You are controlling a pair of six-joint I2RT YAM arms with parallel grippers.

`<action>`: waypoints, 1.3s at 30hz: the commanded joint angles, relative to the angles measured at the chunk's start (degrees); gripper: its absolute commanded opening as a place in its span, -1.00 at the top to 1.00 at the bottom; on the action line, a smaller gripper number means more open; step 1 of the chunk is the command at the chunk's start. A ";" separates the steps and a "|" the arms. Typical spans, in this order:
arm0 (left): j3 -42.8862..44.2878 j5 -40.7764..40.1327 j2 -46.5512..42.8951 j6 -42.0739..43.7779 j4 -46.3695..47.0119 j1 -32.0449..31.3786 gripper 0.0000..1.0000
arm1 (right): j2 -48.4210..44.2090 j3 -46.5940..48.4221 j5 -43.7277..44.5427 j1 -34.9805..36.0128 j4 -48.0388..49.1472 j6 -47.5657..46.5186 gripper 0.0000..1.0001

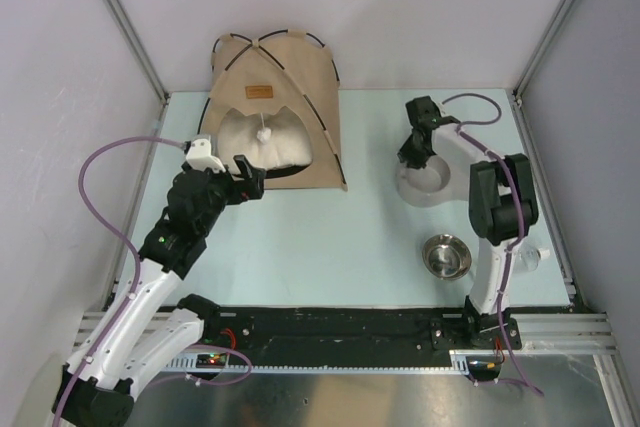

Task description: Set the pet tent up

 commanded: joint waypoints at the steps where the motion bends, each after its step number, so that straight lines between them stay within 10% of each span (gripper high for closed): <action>1: 2.34 -1.56 -0.98 1.92 -0.34 -0.14 -0.99 | 4.21 9.19 -0.80 1.75 -1.11 3.05 0.36; 8: 2.94 -0.07 -0.73 2.79 -0.81 -0.16 -0.99 | 4.92 15.42 0.17 2.55 -3.85 2.34 -0.43; 13: 2.85 -1.19 -1.60 2.79 -0.76 -0.21 -0.99 | -4.91 8.70 -0.14 2.36 -2.48 -0.73 -0.65; 28: 0.62 2.20 -2.23 -1.14 -0.52 -0.29 -0.99 | -40.09 -30.81 6.00 7.72 -14.20 1.42 -0.23; 39: -2.80 3.76 -5.34 -2.51 -0.40 -0.24 -0.99 | -35.51 -38.22 8.58 16.11 -12.62 3.69 0.13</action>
